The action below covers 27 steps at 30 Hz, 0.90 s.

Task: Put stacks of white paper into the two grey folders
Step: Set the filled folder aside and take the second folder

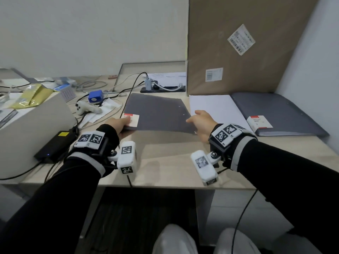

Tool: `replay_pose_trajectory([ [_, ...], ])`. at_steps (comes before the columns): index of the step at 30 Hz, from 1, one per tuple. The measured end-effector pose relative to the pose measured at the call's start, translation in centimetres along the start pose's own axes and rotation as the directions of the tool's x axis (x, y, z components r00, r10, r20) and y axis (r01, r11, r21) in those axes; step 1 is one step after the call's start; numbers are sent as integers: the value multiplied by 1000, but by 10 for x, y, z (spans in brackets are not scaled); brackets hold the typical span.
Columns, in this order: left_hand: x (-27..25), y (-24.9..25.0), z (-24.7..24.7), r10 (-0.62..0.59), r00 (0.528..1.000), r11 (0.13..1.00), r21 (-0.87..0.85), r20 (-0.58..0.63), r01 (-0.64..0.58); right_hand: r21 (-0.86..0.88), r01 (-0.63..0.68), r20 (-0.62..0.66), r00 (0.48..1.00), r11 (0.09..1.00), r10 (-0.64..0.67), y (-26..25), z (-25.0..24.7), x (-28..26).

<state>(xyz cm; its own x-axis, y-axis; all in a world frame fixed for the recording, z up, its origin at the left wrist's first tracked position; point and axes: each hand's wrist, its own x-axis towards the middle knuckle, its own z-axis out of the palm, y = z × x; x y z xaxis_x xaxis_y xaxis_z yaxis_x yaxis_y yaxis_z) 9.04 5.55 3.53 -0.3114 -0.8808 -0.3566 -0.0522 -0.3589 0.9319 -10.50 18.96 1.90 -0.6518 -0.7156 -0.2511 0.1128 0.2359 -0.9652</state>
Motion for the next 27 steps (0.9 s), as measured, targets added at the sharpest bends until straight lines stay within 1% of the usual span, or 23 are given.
replay_pose_trajectory([
  [4, -38, 6, -4, 101, 995, 983, -153, 19, -97, 9, 44, -4, 999, 999, -43, 5, -14, -24],
  [6, -57, 4, -5, 136, 990, 971, -204, 39, -126, 95, 42, -2, 999, 995, -42, 2, -25, -38],
  [8, -76, -1, -3, 149, 983, 962, -246, 111, -118, 197, 30, 49, 998, 980, -40, -2, -39, -54],
  [10, -93, -10, 5, 166, 963, 962, -247, 211, -112, 235, 41, 97, 993, 971, -65, -4, -57, -68],
  [11, -102, -14, 12, 172, 953, 968, -220, 248, -118, 244, 54, 81, 994, 968, -76, -4, -68, -73],
  [13, -115, -25, 28, 168, 939, 985, -97, 300, -146, 260, 105, 14, 994, 960, -112, -2, -91, -85],
  [16, -127, -40, 55, 94, 927, 984, 105, 363, -141, 237, 190, -74, 981, 953, -177, 8, -130, -104],
  [17, -131, -45, 64, 84, 915, 969, 183, 395, -168, 217, 207, -103, 977, 954, -188, 13, -143, -109],
  [19, -131, -55, 84, 124, 891, 913, 301, 437, -275, 186, 228, -159, 967, 956, -199, 24, -170, -119],
  [20, -135, -59, 95, 176, 868, 871, 338, 464, -357, 185, 229, -180, 964, 956, -196, 28, -182, -125],
  [22, -149, -64, 118, 259, 805, 752, 413, 533, -515, 193, 217, -205, 963, 957, -177, 34, -205, -136],
  [23, -151, -69, 130, 280, 783, 681, 459, 556, -570, 193, 205, -217, 963, 959, -162, 38, -216, -141],
  [24, -155, -73, 142, 277, 761, 600, 513, 587, -614, 193, 194, -231, 962, 962, -148, 41, -226, -145],
  [25, -165, -77, 153, 244, 737, 512, 562, 630, -650, 191, 186, -250, 959, 964, -135, 44, -236, -149],
  [27, -180, -86, 171, 116, 701, 340, 635, 704, -694, 205, 172, -288, 952, 964, -108, 51, -252, -157],
])
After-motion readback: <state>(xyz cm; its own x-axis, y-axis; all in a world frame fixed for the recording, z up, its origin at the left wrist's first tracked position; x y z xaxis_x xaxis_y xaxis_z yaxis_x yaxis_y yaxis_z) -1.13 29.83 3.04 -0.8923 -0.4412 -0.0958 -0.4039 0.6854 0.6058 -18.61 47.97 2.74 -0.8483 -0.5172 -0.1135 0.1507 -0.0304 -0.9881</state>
